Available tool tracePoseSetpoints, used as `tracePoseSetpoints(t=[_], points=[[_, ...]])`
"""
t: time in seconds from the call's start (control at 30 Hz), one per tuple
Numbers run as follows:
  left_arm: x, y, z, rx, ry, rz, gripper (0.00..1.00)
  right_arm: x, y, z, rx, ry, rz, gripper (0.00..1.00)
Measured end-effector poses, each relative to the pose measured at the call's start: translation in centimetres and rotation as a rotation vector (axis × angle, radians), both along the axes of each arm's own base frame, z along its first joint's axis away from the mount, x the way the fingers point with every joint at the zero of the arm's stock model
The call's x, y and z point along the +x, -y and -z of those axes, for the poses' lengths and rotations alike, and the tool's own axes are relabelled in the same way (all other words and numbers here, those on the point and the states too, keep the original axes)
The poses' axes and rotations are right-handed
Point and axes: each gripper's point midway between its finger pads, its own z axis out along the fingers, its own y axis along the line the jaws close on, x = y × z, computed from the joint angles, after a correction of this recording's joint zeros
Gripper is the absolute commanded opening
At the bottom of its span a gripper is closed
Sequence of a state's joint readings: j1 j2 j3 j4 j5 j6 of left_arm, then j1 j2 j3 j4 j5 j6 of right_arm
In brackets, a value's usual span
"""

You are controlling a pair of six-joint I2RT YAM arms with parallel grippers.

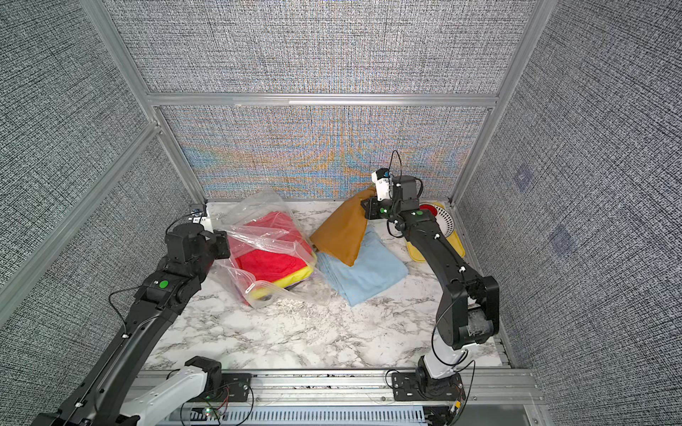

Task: Take the trousers out of the vacuum bag
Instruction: Place the trousers at the center of the board.

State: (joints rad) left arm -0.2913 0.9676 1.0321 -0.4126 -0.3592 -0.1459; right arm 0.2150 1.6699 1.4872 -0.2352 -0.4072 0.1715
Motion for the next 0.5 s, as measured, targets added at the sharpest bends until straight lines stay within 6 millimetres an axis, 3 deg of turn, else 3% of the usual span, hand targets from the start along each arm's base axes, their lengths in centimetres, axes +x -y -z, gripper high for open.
tracePoseSetpoints(t=[0.2,0.5], points=[[0.2,0.0,0.3,0.004,-0.009,-0.001,0.0,-1.7,1.3,2.1,-0.051,-0.03,0.029,0.0],[0.7,0.2,0.6,0.008,-0.018,-0.004,0.0,-6.2,4.1,7.7,-0.087,-0.146,0.141,0.0]])
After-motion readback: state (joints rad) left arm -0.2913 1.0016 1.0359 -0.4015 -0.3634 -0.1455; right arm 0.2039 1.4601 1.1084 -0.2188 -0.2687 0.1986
